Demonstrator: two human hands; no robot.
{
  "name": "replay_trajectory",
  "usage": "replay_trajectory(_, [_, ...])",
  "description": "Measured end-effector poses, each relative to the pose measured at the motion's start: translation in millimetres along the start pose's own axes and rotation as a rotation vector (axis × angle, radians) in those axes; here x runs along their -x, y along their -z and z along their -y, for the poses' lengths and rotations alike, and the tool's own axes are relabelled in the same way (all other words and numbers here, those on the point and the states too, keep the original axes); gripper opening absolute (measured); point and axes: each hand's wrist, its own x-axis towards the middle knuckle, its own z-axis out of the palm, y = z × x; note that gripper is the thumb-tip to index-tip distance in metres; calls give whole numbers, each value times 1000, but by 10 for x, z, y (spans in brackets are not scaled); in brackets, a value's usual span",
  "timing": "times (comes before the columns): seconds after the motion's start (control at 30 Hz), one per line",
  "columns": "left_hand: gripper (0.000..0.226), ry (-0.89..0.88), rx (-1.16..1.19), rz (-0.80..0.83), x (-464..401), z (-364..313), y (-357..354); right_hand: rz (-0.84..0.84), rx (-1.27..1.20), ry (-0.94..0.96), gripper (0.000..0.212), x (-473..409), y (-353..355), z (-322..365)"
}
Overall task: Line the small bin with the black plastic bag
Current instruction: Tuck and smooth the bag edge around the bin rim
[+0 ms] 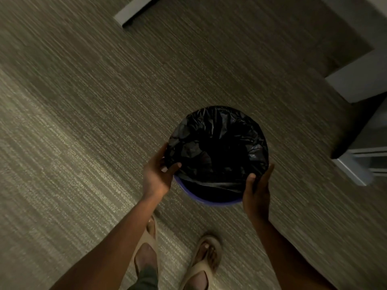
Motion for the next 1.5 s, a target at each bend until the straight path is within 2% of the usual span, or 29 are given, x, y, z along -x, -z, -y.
replay_trajectory(0.07, [68,-17,-26,61,-41,54,53,30,2,7,81,-2,60,-34])
replay_trajectory(0.17, [73,131,116,125,-113,68,155,62,12,-10,81,9,161,-63])
replay_trajectory(0.27, [81,136,-35,143,-93,98,287,95,-9,-34,77,120,228,-68])
replay_trajectory(0.33, [87,82,-221,53,-21,76,328,70,-21,-53,74,219,239,-80])
replay_trajectory(0.4, [89,56,-269,-75,133,27,292,-35,-69,-122,68,295,230,-89])
replay_trajectory(0.5, [92,185,-83,-116,341,-58,112,-41,-313,-336,63,329,186,-24])
replay_trajectory(0.57, [80,240,-59,-89,398,-45,9,-20,-389,-374,59,270,154,8])
replay_trajectory(0.67, [58,266,-60,-84,432,32,-58,-52,-281,-349,51,210,85,-11])
replay_trajectory(0.8, [61,463,237,-163,577,167,-115,-44,-95,-281,47,272,35,-78])
replay_trajectory(0.87, [51,501,397,-157,636,175,-155,-53,-76,-258,47,303,46,-95])
replay_trajectory(0.93, [36,495,433,-182,662,141,-178,-55,-49,-228,48,347,61,-115])
replay_trajectory(1.0, [47,467,391,-237,673,68,-203,-46,-19,-177,50,427,61,-131])
replay_trajectory(1.07, [55,415,219,-266,653,-7,-241,-43,-12,-115,54,522,44,-156])
replay_trajectory(1.13, [50,390,72,-249,616,-72,-303,-60,-40,-71,59,596,29,-200])
replay_trajectory(1.37, [44,459,1,-300,530,-157,-347,-30,-93,-89,71,763,-91,-235])
replay_trajectory(1.4, [47,439,-22,-315,544,-172,-338,-33,-104,-99,72,770,-101,-224])
replay_trajectory(1.5, [75,322,-186,-336,608,-282,-366,-35,-132,-136,76,821,-160,-170])
